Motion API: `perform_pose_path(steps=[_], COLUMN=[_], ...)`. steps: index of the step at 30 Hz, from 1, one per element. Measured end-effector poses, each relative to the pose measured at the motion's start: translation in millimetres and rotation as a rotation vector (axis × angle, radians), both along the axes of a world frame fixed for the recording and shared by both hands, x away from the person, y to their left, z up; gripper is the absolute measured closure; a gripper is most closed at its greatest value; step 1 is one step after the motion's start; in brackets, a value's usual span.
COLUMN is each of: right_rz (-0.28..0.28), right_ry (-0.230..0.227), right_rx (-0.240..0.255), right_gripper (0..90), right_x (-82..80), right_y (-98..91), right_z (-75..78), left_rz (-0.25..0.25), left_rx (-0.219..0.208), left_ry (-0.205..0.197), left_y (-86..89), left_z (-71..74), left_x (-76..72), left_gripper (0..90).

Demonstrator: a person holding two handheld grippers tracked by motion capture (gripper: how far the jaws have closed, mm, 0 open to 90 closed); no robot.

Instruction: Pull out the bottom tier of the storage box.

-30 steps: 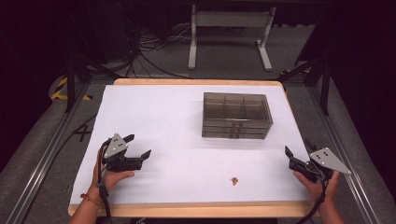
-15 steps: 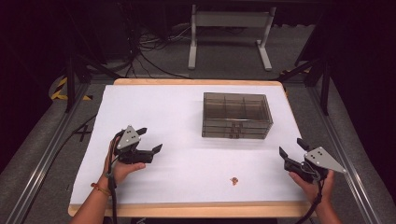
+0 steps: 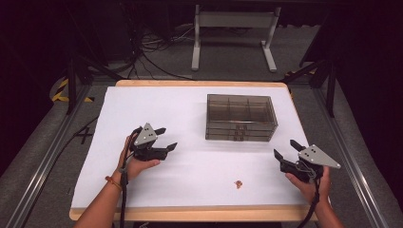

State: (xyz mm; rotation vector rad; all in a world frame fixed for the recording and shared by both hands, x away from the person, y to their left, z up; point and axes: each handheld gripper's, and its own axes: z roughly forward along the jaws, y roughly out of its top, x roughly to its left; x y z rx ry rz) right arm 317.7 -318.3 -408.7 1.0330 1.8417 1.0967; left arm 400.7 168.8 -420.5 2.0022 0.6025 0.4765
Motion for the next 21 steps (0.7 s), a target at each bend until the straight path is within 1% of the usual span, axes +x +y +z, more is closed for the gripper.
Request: perform_pose_path(steps=[1, 2, 3, 5, 6, 7, 8, 9, 11, 13, 14, 17, 19, 20, 21], right_rz=[0.0, 0.004, 0.006, 0.018, 0.042, 0.042, 0.069, 0.082, 0.092, 0.096, 0.096, 0.103, 0.106, 0.106, 0.108], right_ry=[0.009, 0.017, 0.021, 0.033, 0.049, 0.049, 0.06, 0.068, 0.08, 0.091, 0.093, 0.11, 0.119, 0.122, 0.124], right_rx=[0.008, 0.015, 0.013, 0.006, 0.004, 0.004, 0.002, -0.01, -0.025, -0.03, -0.032, -0.037, -0.032, -0.036, -0.036], right_gripper=[32.8, 33.1, 33.7, 34.7, 35.3, 35.3, 36.1, 37.1, 37.7, 39.2, 39.3, 39.9, 40.3, 40.6, 40.9], right_x=[1.0, 2.0, 2.7, 3.8, 4.5, 4.5, 4.9, 5.0, 5.8, 7.2, 7.7, 10.6, 12.7, 13.8, 14.4], right_y=[0.1, 1.1, 2.2, 5.0, 7.7, 7.7, 10.4, 12.9, 17.5, 22.1, 23.5, 27.9, 30.4, 32.3, 33.4], right_z=[-0.4, -1.0, -1.3, -1.9, -2.3, -2.3, -2.7, -3.2, -4.6, -5.8, -6.1, -7.3, -7.5, -7.5, -7.6], left_rz=[-0.012, -0.013, -0.015, -0.023, -0.032, -0.032, -0.036, -0.037, -0.049, -0.051, -0.053, -0.057, -0.065, -0.069, -0.076], left_rx=[-0.005, -0.005, -0.003, -0.003, -0.001, -0.001, -0.001, -0.002, -0.002, -0.001, 0.0, 0.001, -0.004, -0.005, -0.012], left_ry=[0.008, 0.002, 0.0, -0.004, -0.002, -0.002, -0.004, -0.001, 0.003, 0.008, 0.0, -0.004, -0.017, -0.01, -0.008], left_y=[-0.3, -0.1, -0.2, -0.2, -0.5, -0.5, -0.9, -1.3, -2.3, -3.9, -4.7, -10.2, -13.6, -15.2, -17.8], left_z=[-0.3, -0.1, 0.2, 0.7, 0.6, 0.6, 0.4, 0.2, -0.2, 0.5, 1.3, 5.7, 8.2, 9.1, 10.1], left_x=[-0.2, -0.4, -0.6, -0.8, -0.5, -0.5, -0.2, 0.3, 1.8, 4.0, 5.1, 9.1, 11.3, 12.9, 15.0], left_gripper=[34.8, 37.0, 37.3, 41.6, 42.2, 45.3, 45.3, 46.6, 51.7, 53.8, 55.5, 59.5, 63.4, 66.4, 67.2])
